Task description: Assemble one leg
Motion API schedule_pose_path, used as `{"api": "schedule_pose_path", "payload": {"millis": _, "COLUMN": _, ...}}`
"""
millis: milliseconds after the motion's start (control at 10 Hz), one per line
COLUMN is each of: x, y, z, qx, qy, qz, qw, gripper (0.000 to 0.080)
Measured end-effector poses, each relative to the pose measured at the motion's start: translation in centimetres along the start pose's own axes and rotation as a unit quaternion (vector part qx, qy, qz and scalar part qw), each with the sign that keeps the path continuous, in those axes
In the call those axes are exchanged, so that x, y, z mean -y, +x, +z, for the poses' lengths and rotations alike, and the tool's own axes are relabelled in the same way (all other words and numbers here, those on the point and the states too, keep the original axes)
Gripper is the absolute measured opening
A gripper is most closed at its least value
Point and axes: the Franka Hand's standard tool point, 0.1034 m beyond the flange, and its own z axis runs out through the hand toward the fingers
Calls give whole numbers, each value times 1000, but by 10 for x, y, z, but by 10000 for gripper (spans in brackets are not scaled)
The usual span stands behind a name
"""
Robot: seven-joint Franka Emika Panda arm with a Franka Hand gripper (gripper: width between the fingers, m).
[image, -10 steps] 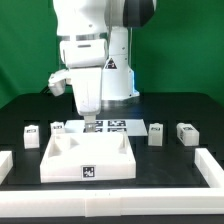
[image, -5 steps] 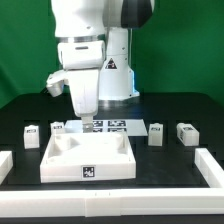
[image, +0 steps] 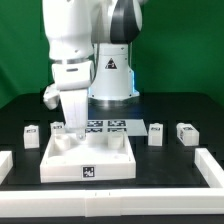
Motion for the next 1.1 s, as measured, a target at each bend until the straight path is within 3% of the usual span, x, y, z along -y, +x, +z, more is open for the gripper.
{"api": "schedule_pose_path", "payload": {"millis": 400, "x": -7, "y": 2, "z": 2, "qx": 1, "qy": 6, "qz": 5, "qw": 1000, "gripper": 650}}
{"api": "schedule_pose_path", "payload": {"millis": 600, "x": -6, "y": 2, "z": 2, "qx": 1, "qy": 6, "qz": 6, "qw": 1000, "gripper": 394}}
{"api": "schedule_pose_path", "payload": {"millis": 700, "x": -6, "y": 1, "z": 2, "qx": 1, "qy": 6, "qz": 6, "qw": 1000, "gripper": 394}}
{"api": "schedule_pose_path", "payload": {"millis": 800, "x": -6, "y": 1, "z": 2, "qx": 1, "qy": 6, "qz": 6, "qw": 1000, "gripper": 211}}
{"api": "schedule_pose_path", "payload": {"millis": 900, "x": -6, "y": 1, "z": 2, "qx": 1, "qy": 6, "qz": 7, "qw": 1000, "gripper": 83}}
{"api": "schedule_pose_path", "payload": {"millis": 1100, "x": -7, "y": 0, "z": 2, "qx": 1, "qy": 3, "qz": 7, "qw": 1000, "gripper": 60}}
